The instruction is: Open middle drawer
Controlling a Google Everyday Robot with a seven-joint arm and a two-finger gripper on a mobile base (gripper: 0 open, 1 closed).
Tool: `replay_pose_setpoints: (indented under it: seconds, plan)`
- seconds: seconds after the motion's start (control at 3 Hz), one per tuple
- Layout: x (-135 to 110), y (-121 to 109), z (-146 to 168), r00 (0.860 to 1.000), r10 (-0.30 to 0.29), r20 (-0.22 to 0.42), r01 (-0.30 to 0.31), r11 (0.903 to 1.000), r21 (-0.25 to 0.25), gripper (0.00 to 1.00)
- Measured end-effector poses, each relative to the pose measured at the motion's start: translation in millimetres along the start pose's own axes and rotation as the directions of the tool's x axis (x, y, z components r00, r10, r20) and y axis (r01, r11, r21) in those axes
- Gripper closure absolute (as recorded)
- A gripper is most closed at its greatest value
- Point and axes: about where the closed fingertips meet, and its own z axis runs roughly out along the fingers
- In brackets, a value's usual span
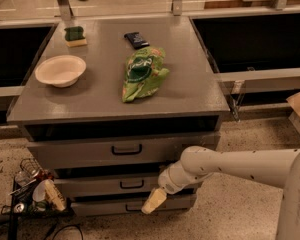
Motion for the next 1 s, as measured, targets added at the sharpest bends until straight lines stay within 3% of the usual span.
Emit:
replay_pose_setpoints:
  seconds: [0.67, 1.0]
  plan:
    - [2.7, 10.4, 3.5, 1.0, -0.002, 0.005, 0.002, 0.9991, -0.043, 0.0]
    - [9.7, 24.7, -4.2, 0.999, -0.001, 0.044, 0.006, 0.9935, -0.113, 0.0]
